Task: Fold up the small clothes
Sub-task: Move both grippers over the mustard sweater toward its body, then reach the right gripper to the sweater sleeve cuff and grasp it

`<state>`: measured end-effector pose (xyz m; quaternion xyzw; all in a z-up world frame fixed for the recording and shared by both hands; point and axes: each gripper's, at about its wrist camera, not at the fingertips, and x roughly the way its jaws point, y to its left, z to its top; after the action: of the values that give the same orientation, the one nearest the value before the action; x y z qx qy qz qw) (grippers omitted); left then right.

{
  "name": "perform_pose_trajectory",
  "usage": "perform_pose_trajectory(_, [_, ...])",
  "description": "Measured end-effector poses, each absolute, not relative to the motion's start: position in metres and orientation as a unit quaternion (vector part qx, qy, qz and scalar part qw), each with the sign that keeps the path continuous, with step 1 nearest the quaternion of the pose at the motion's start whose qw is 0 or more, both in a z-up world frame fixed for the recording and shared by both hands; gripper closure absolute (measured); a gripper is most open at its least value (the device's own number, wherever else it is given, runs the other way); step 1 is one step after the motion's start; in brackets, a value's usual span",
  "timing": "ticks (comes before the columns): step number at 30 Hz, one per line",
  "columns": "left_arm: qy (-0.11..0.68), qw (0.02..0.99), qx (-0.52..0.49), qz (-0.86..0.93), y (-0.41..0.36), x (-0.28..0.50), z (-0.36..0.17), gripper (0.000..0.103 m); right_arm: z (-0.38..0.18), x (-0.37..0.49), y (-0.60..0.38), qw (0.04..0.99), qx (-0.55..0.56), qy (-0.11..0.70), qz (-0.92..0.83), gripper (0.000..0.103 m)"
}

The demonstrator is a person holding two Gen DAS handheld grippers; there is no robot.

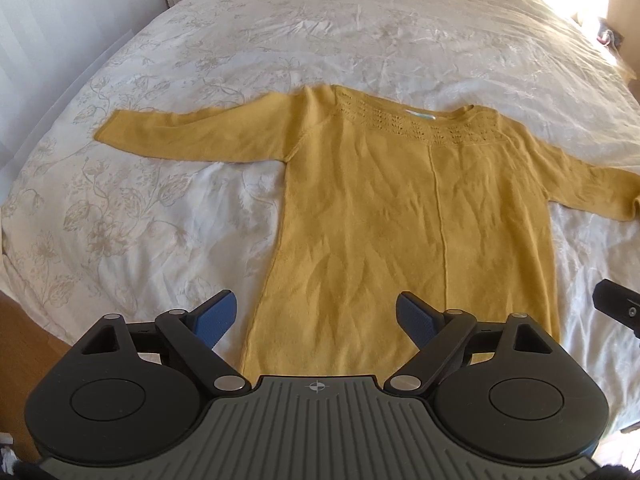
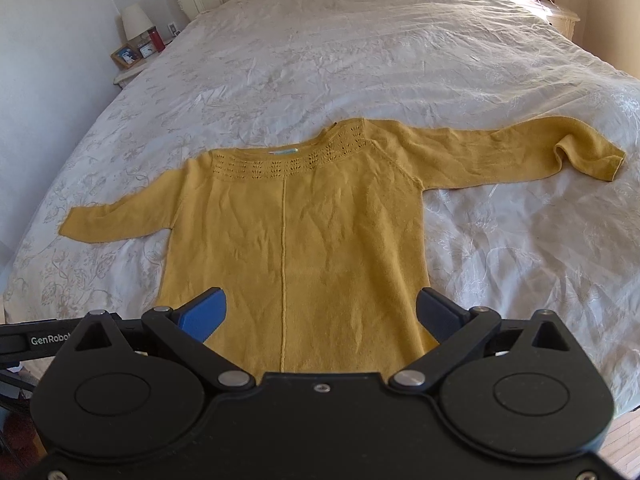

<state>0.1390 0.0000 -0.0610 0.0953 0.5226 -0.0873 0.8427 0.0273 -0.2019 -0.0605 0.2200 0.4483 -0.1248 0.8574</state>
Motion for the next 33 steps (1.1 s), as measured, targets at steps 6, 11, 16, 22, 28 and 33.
perform_pose_trajectory(6, [0.547, 0.822, 0.098, -0.124, 0.008, 0.172, -0.113, 0.043, -0.115, 0.037, -0.22, 0.824, 0.217, 0.497, -0.163, 0.041])
perform_pose_trajectory(11, [0.55, 0.811, 0.143, -0.135, -0.001, 0.192, -0.152, 0.046, -0.147, 0.043, -0.244, 0.8, 0.251, 0.509, -0.195, 0.054])
perform_pose_trajectory(16, [0.55, 0.803, 0.181, -0.136, -0.014, 0.206, -0.185, 0.047, -0.164, 0.064, -0.265, 0.796, 0.243, 0.513, -0.21, 0.054])
perform_pose_trajectory(22, [0.57, 0.787, 0.198, -0.127, -0.013, 0.209, -0.225, 0.045, -0.197, 0.099, -0.284, 0.793, 0.231, 0.531, -0.189, 0.054])
perform_pose_trajectory(28, [0.574, 0.788, 0.198, -0.099, -0.02, 0.21, -0.228, 0.044, -0.22, 0.119, -0.285, 0.784, 0.235, 0.562, -0.119, 0.064])
perform_pose_trajectory(33, [0.584, 0.79, 0.179, -0.063, -0.023, 0.209, -0.213, 0.045, -0.217, 0.112, -0.295, 0.786, 0.193, 0.576, -0.114, 0.094])
